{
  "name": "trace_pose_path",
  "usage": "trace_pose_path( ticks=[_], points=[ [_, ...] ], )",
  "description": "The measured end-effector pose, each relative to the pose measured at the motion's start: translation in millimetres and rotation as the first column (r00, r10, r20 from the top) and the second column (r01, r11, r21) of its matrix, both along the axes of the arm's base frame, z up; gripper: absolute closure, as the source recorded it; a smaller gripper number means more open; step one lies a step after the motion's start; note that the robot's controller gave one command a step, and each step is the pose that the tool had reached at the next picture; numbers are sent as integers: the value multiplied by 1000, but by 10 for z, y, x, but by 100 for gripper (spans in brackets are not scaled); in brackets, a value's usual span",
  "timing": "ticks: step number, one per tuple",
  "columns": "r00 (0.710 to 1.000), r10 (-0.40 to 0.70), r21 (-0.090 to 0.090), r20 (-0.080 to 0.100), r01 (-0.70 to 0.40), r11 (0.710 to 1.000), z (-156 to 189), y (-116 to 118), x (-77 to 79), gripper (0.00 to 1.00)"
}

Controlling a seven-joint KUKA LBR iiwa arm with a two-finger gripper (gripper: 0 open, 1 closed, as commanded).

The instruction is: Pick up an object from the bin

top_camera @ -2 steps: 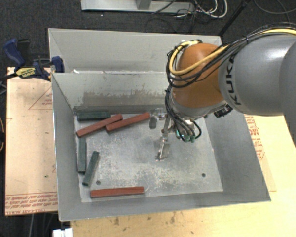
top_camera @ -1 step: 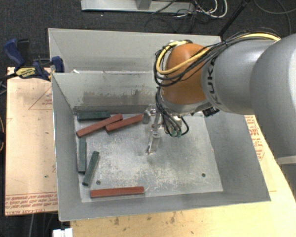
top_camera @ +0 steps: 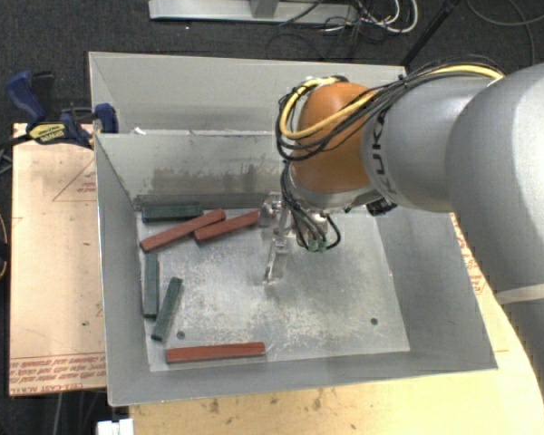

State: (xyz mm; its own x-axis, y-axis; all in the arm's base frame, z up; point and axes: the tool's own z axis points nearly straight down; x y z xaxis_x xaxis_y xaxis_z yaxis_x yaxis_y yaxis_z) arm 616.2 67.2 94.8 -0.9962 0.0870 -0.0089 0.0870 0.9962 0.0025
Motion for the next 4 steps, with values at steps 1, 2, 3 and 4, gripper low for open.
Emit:
trace_pose_path(
  ticks=[1,2,3,4],
  points=[
    [987,159,1,-13,-159,987,190,-64,21,0],
    [983,182,-3,4,-182,983,247,39,197,0],
    [997,-77,0,-6,77,997,61,145,260,0],
    [965,262,-1,-3,-262,965,-223,202,423,100]
  ],
)
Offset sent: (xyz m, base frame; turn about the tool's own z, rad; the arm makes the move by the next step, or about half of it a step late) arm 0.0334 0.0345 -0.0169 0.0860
